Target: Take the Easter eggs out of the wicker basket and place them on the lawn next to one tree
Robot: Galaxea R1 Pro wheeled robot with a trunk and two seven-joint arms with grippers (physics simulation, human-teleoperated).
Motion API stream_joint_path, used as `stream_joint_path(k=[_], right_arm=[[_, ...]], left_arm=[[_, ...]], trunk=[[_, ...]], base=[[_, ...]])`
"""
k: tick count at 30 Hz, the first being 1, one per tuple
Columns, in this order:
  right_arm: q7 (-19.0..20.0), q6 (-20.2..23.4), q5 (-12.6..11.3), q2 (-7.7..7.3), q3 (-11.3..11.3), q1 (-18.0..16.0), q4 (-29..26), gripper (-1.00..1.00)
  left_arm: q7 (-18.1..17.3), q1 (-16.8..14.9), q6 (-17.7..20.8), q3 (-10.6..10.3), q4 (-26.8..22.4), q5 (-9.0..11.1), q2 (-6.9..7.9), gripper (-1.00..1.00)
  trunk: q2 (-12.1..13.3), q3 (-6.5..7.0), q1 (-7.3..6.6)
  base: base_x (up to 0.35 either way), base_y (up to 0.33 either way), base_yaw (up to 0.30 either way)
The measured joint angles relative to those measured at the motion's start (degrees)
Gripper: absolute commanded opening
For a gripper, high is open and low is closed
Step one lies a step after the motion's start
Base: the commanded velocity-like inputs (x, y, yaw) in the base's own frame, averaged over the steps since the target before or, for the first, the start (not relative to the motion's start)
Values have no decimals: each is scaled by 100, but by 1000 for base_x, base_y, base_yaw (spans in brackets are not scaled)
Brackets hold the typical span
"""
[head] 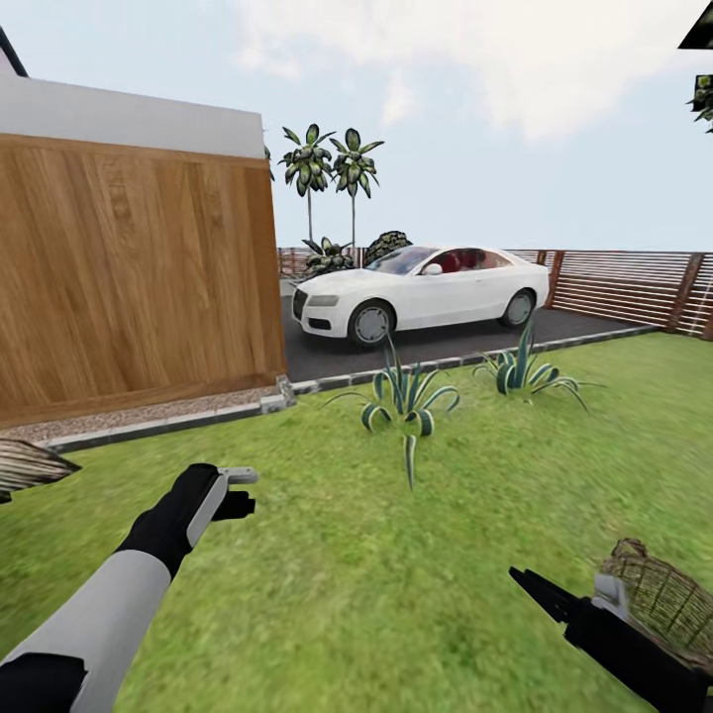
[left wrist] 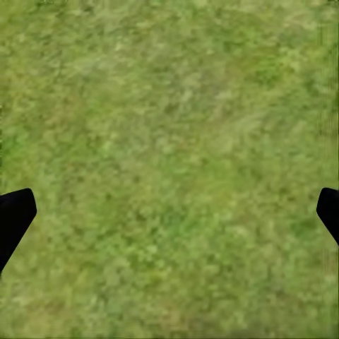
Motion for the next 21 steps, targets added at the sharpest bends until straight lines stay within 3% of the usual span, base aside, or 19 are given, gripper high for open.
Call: stream_joint_path(k=[7,15,21], right_arm=[[0,0,1,0,0,1,0,100],[-1,0,-5,0,-1,2,-1,100],[8,0,-12,0,0,-2,0,100]], left_arm=[[-5,0,1,-1,1,1,5,100],[-6,-1,-9,-3,3,1,5,100],[-7,0,-8,-3,1,0,6,100]], trunk=[[0,0,-1],[0,0,-1],[0,0,-1]], base=[[273,106,-21],[319,99,-188],[325,91,-66]])
